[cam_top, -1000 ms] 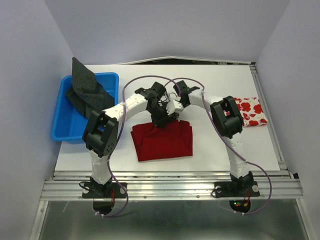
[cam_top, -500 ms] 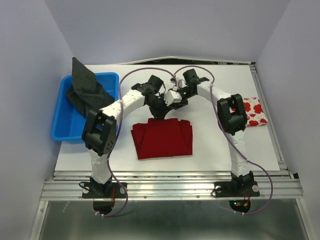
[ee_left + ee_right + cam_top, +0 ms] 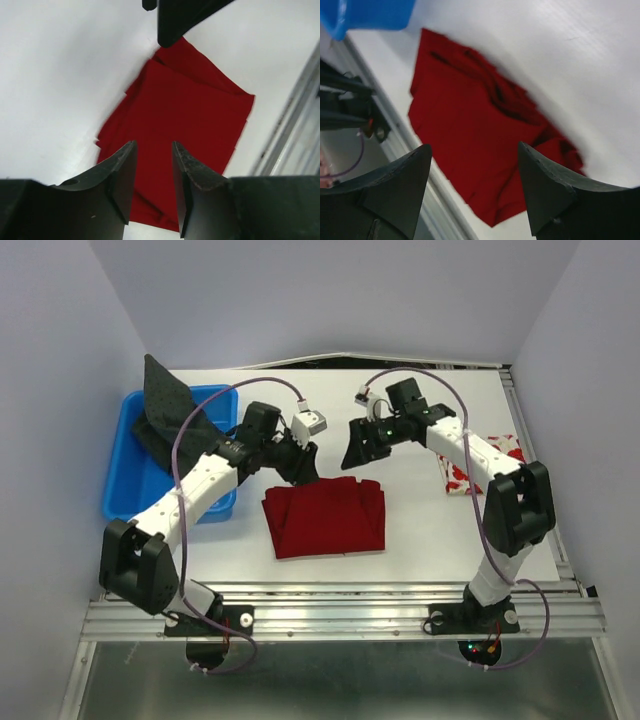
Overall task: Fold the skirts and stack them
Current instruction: Fold the skirt
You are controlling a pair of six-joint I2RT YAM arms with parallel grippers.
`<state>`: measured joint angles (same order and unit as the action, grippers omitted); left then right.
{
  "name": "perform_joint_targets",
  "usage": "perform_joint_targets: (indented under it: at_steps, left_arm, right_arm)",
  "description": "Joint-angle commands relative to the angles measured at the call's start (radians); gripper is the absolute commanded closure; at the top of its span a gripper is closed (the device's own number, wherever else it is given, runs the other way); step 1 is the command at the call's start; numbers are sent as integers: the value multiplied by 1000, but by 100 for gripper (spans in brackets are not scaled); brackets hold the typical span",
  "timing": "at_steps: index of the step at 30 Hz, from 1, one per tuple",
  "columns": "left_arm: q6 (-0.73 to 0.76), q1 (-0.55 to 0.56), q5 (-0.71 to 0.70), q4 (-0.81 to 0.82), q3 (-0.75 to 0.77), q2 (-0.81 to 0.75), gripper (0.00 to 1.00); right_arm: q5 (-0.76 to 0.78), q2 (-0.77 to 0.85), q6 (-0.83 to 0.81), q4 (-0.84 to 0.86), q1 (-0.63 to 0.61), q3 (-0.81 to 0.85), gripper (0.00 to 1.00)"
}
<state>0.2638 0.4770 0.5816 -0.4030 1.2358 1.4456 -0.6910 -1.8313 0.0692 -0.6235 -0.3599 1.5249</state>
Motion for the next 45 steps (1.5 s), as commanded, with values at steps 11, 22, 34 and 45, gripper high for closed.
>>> perform_joint_targets:
  at_steps: [11,22,34,45]
  left_arm:
    - [-209,-17,11,204,-145,335,62]
    - [-43,-31,-58,112,200,461,59]
    - [279,291,-489,205,-44,36,44]
    - [428,621,-746,300,-64,203,36]
  right_arm:
    - [-40,-196,32,110,-85,-263,27]
    - [-14,-323,10,-67,47,93,29]
    - [79,90,127,-7,68,-178,23]
    - [71,165,260,88,230,-368,21]
